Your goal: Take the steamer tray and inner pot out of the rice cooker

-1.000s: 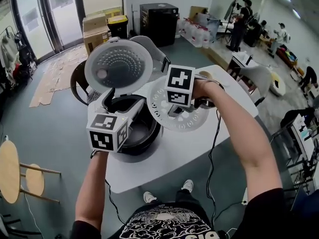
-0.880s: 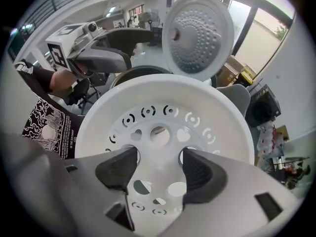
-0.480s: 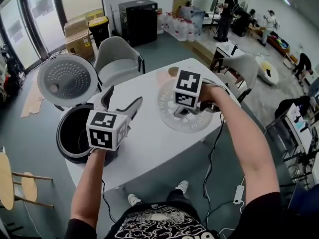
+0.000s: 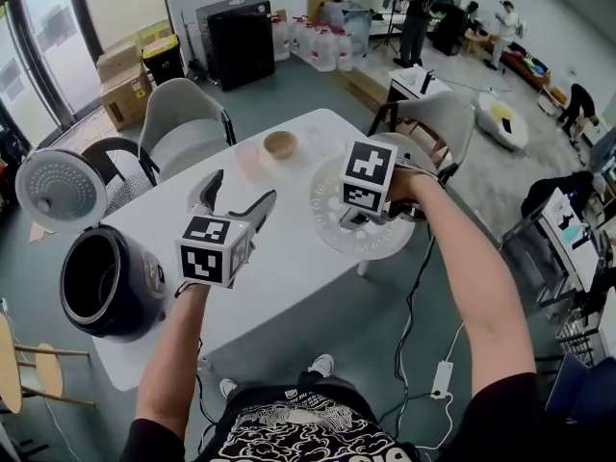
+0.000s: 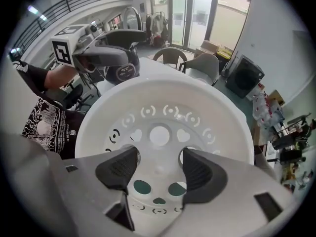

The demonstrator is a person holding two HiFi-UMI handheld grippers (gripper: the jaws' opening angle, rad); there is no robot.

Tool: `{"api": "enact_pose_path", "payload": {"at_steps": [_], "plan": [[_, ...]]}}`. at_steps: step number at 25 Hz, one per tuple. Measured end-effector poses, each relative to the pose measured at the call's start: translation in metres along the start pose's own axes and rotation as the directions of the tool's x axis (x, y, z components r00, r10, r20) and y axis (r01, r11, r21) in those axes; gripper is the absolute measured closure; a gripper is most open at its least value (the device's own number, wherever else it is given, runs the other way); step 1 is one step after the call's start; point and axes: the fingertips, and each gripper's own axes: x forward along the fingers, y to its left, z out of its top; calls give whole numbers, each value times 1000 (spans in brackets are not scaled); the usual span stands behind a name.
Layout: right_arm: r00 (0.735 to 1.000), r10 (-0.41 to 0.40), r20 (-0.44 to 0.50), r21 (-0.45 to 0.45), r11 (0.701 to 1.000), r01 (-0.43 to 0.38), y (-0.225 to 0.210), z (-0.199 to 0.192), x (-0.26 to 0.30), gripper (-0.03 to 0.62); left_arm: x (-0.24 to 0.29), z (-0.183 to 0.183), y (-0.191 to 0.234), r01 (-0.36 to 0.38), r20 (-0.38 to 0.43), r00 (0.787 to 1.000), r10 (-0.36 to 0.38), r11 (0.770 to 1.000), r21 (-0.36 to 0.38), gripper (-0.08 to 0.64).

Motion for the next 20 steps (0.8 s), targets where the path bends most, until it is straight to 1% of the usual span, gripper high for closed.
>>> {"api": "enact_pose_path", "payload": {"at_steps": [5,7,10,12,16,20], "plan": [[1000,-9,-2,19,1000,9,-48,-54,1,288,57,7,-45,19,-22,1000,-19,1000,-7,146],[1000,-14,-9,28,999,15,-65,-67,4,288,77,8,-54,27,-33,999,-27,1000,-7,146],[1000,-25,-15,49,998,25,-92,-73,12,288,103,8,-55,37,-45,998,-37,999,-13,146],[999,-32,-20,60,998,33,-111,-79,25,288,125,2,-57,46,-59,997,-47,999,-18,146],[998,-38,-48,76,996,42,-155,-89,66,288,177,-20,-55,62,-88,994,-65,997,-39,146],[997,-33,-74,121,992,42,-203,-92,110,288,236,-39,-43,84,-112,989,-91,994,-65,146]]}}
